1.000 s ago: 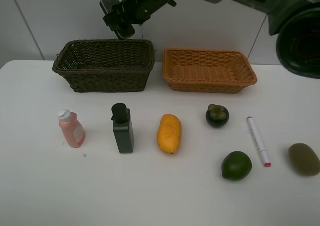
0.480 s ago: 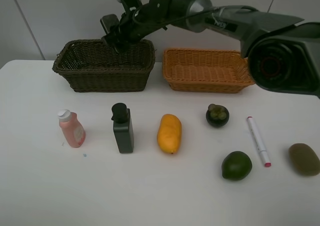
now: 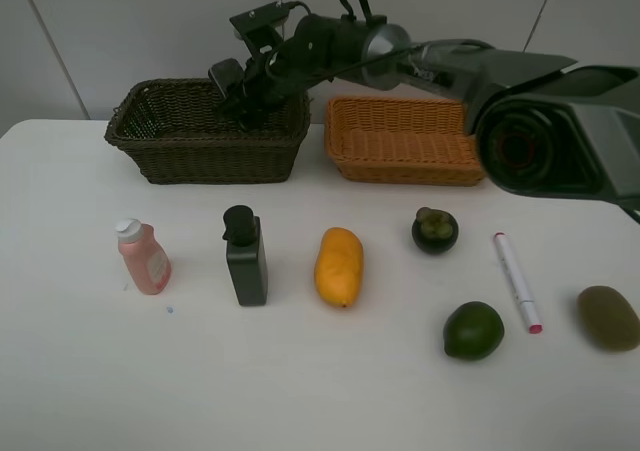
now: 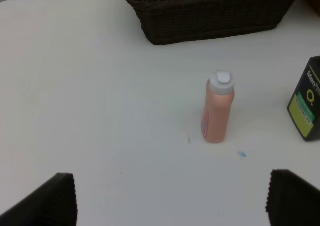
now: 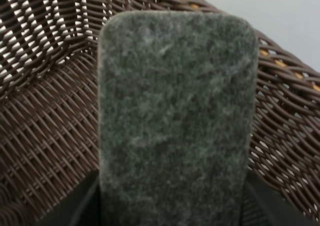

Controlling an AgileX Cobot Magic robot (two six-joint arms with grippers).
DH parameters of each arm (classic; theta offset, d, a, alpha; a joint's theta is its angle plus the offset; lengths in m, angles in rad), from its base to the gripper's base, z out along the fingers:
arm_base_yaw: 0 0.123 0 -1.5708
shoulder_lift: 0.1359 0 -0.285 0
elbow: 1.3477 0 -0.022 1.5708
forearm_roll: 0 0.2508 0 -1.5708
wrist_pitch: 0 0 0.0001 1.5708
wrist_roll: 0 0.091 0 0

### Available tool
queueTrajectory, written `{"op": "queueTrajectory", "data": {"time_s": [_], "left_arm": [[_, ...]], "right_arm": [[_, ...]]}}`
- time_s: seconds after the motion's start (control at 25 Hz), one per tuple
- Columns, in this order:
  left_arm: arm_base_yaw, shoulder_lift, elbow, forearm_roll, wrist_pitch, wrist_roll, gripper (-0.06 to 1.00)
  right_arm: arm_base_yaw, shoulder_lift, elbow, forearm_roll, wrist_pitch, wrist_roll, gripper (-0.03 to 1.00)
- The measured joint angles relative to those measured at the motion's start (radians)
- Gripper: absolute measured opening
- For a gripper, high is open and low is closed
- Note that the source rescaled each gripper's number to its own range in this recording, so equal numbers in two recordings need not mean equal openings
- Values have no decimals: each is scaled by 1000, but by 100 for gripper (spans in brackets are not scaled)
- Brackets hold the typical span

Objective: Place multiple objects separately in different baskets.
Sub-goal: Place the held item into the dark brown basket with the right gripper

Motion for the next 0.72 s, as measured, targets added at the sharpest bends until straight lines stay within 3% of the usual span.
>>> {"op": "queueTrajectory", "data": {"time_s": [0.28, 0.32, 0.4, 0.48, 0.72], "left_arm": [[0, 0, 0, 0, 0, 0, 100], [0, 0, 0, 0, 0, 1, 100], [0, 0, 0, 0, 0, 1, 100], [0, 0, 0, 0, 0, 1, 100], [0, 0, 0, 0, 0, 1, 100]], "right_arm": [[0, 10, 0, -2, -16, 0, 53], [0, 10, 0, -2, -32, 0, 59], [0, 10, 0, -2, -48, 0, 82], [0, 10, 0, -2, -50, 0, 93], [0, 10, 0, -4, -45, 0, 98]]}}
